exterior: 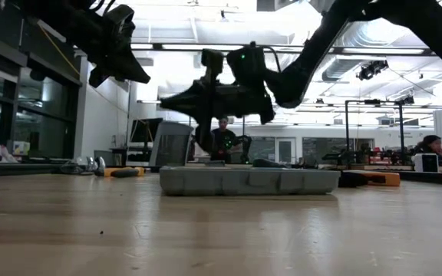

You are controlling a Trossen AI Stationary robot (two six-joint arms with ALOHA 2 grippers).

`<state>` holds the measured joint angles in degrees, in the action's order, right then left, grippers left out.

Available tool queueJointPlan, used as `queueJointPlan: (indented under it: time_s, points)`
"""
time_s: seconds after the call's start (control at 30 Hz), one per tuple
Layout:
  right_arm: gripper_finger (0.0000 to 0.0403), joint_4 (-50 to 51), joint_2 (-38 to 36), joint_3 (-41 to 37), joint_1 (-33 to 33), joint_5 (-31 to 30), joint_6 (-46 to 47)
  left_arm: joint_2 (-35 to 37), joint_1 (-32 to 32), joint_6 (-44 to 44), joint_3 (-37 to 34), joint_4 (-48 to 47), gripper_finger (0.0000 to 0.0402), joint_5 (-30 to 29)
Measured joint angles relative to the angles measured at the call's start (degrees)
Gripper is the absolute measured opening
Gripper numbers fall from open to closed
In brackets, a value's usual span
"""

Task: Prefit tool cases
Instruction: Put the yellow hex keys into the gray toolbox

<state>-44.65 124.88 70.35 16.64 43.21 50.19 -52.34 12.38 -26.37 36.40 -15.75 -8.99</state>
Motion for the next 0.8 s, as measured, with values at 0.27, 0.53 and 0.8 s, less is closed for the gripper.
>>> queueJointPlan:
  time_s: [0.27,0.53,0.8]
  points:
    - [0.0,3.88,-3.06,0.11,0.61,0.17,-3.02,0.0,0.0,-0.01,0.0,-0.03,0.0,-0.6]
    - [0.0,6.77,4.77,0.37,0.42,2.08,-4.53,0.0,0.02,-0.04,0.0,-0.61,0.0,-0.64]
    - [0.0,7.58,-0.85,-0.17,0.99,0.87,-4.02,0.0,0.0,-0.02,0.0,-1.09,0.0,-1.19]
